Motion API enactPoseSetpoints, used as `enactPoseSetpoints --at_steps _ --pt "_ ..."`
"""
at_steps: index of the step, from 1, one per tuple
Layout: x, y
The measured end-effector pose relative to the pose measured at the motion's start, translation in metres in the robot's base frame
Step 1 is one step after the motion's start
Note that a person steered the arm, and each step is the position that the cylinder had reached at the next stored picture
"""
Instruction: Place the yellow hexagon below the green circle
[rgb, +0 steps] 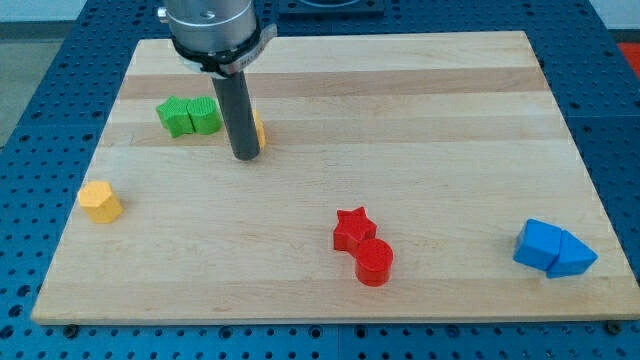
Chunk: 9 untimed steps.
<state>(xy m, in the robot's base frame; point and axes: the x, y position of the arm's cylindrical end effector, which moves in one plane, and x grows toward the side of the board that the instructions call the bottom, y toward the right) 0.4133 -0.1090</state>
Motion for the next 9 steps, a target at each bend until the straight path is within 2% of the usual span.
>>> enactPoseSetpoints --at_steps 2,3,4,5,6,9 --pt "-0.024 0.000" --pt "0.022 -0.005" --pt "0.103 -0.063" --pt "0.114 -0.176" --pt "0.112 -0.195" --pt "0.083 -0.192"
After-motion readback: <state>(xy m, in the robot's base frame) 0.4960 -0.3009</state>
